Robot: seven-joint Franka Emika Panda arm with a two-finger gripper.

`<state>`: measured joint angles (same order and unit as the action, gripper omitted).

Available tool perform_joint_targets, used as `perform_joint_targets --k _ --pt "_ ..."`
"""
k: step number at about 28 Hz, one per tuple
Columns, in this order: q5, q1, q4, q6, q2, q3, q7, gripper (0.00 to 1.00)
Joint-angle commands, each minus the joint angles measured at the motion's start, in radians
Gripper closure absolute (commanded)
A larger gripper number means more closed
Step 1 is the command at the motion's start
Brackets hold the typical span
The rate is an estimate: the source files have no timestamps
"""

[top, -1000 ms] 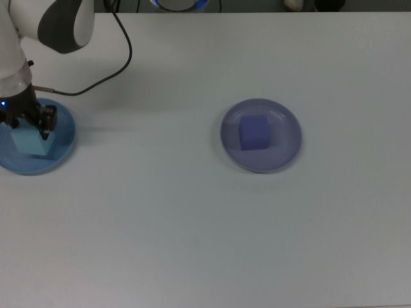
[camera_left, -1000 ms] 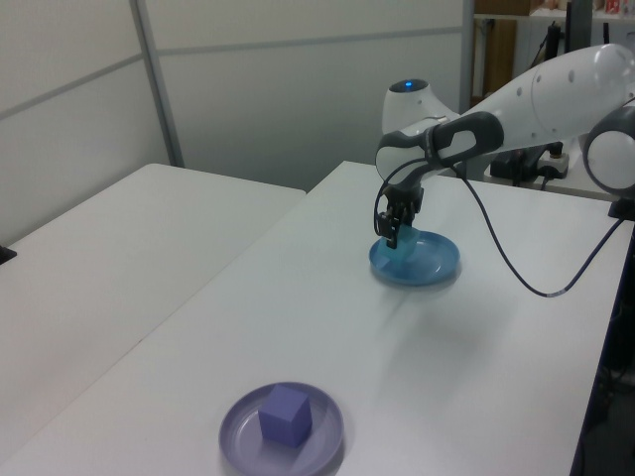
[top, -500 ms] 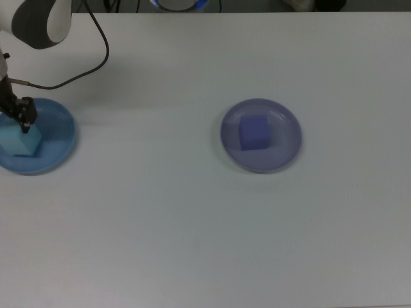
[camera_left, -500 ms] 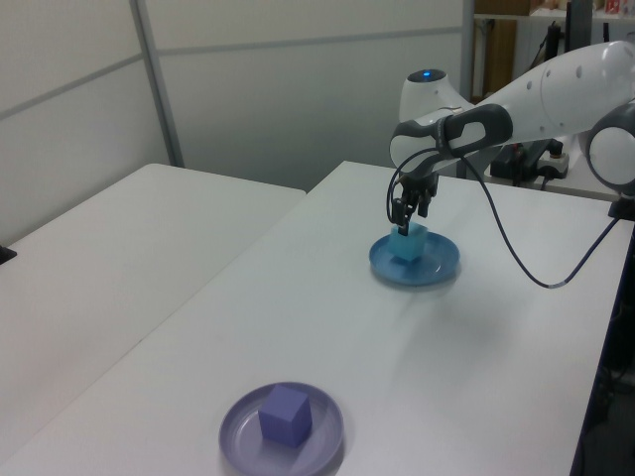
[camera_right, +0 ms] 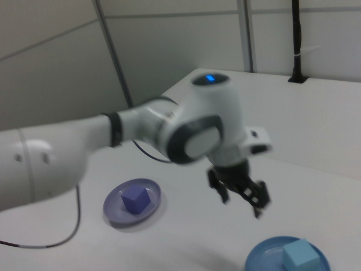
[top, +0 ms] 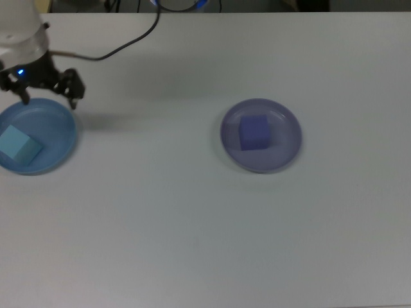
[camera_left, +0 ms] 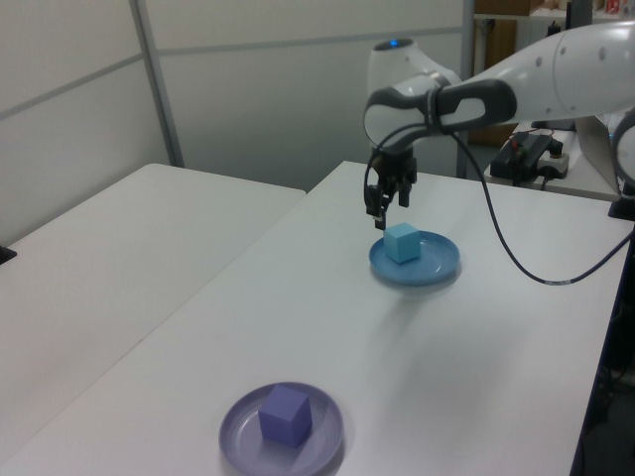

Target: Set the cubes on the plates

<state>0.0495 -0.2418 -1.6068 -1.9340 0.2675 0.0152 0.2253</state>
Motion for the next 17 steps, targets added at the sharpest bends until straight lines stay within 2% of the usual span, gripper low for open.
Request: perform_joint_targets --k 1,3,4,7,10,17 --pt "-0.02 0.05 -0.022 0.134 -0.12 -0.02 -0.018 0.0" --pt "-0.02 0.053 -0.022 0.165 -0.148 -0.047 -0.041 0.0" --pt "-0.014 0.053 -0.022 0.185 -0.165 -0.082 -0.096 0.0" --pt "-0.001 0.053 -0.024 0.21 -0.175 -0.133 -0.199 0.0" --pt "0.006 0.056 -0.041 0.224 -0.195 -0.164 -0.265 0.0" --pt "0.019 0.055 -0.099 0.213 -0.264 -0.227 -0.27 0.0"
